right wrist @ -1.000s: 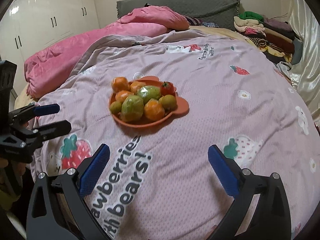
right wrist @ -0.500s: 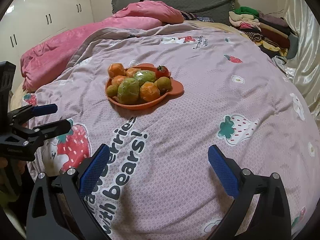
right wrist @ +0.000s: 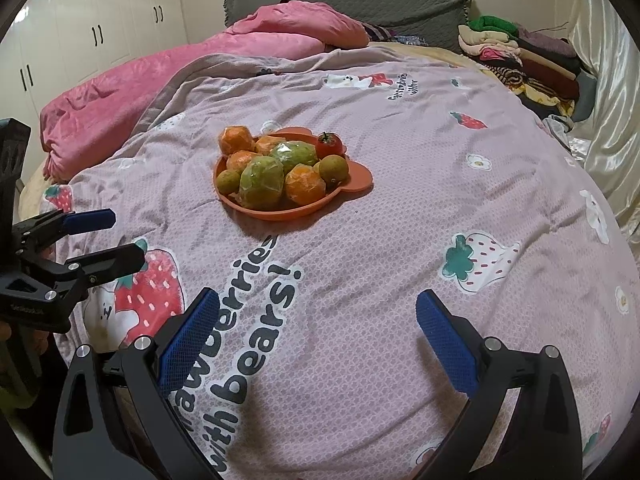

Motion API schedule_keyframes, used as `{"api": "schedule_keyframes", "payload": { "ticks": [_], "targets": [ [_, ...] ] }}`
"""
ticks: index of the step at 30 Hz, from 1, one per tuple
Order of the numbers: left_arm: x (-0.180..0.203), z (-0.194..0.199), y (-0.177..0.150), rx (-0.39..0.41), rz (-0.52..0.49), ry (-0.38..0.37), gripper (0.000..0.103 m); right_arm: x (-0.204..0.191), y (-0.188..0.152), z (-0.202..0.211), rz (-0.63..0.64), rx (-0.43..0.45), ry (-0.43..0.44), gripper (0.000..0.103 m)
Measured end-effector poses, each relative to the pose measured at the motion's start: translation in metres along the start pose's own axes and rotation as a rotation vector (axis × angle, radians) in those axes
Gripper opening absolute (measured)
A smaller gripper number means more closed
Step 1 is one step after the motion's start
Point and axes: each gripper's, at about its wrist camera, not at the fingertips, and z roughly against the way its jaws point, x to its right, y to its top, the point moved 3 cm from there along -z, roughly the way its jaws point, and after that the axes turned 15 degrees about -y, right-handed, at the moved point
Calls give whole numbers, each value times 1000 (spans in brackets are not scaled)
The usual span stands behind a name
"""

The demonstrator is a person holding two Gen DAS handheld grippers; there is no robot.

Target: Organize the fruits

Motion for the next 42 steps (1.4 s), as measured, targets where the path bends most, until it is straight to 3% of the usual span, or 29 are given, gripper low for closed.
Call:
{"api": "schedule_keyframes", "payload": {
  "ticks": [42],
  "targets": [
    [-4, 3, 4, 7, 6, 18, 93, 2, 0, 3, -1, -5, -17, 98]
  ]
}}
